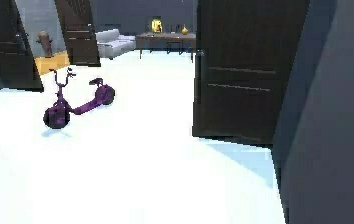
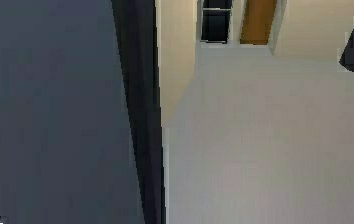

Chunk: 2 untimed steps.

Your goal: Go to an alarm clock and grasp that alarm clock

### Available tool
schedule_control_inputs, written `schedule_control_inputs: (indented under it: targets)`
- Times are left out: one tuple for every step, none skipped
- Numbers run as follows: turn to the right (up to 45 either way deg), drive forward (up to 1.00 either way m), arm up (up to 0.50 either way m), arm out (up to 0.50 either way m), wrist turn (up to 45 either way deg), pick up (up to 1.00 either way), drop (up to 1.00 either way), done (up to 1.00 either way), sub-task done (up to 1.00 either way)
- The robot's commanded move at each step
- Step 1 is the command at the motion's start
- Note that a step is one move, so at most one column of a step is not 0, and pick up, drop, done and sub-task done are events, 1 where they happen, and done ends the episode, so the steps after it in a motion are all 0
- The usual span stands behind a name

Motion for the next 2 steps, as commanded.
schedule_control_inputs:
  targets:
    - [0.0,0.05,0.00,0.00,0.0,0.00,0.00,0.00,0.00]
    - [-9.0,0.00,0.00,0.00,0.0,0.00,0.00,0.00,0.00]
